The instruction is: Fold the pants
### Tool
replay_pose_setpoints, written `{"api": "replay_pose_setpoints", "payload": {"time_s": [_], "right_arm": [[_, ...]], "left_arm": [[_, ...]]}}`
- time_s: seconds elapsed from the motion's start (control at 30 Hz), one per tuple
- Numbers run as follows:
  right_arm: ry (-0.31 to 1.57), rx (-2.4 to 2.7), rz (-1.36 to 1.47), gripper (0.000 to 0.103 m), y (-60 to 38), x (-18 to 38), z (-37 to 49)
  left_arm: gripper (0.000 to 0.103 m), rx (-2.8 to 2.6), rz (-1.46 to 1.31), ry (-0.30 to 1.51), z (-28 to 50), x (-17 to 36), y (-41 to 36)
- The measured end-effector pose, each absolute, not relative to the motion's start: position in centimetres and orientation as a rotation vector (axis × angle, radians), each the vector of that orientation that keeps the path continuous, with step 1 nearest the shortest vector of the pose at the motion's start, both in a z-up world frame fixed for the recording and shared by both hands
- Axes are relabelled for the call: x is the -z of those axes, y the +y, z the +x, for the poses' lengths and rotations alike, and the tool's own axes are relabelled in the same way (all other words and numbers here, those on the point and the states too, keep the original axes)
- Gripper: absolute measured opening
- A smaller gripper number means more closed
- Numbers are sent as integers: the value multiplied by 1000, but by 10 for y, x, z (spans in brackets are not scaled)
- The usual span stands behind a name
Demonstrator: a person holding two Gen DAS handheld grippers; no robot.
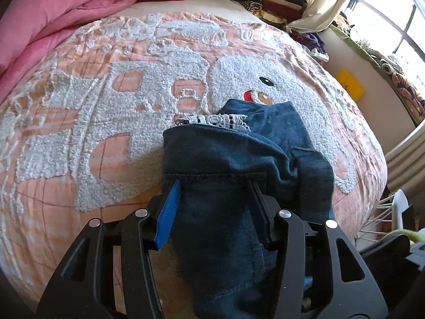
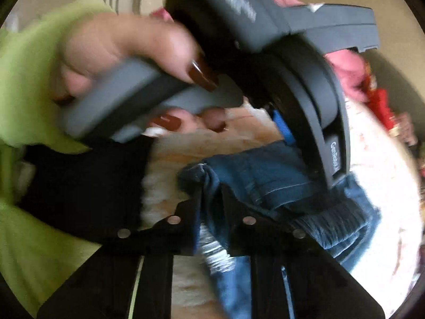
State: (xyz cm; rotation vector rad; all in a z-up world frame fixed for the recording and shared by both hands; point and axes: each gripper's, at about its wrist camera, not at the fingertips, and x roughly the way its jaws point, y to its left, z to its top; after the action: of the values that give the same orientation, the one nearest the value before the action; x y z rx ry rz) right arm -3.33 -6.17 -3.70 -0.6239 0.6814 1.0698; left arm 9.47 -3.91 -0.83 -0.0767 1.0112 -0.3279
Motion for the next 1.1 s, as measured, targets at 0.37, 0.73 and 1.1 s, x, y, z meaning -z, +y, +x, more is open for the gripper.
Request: {"api": "replay_pose_setpoints", "payload": {"time_s": [0.37,0.73,1.1], "right_arm": [[751,-1024,-565,11,-83,63,-45],[729,-975,-477,33,-105,35,-53],[718,-920,-358,66,-137,1,-52]], "left_arm": [[54,342,-102,986,90,9,-40],[64,332,-94,950,80,0,-40],[82,313,-89,906,68,-15,-37]]}}
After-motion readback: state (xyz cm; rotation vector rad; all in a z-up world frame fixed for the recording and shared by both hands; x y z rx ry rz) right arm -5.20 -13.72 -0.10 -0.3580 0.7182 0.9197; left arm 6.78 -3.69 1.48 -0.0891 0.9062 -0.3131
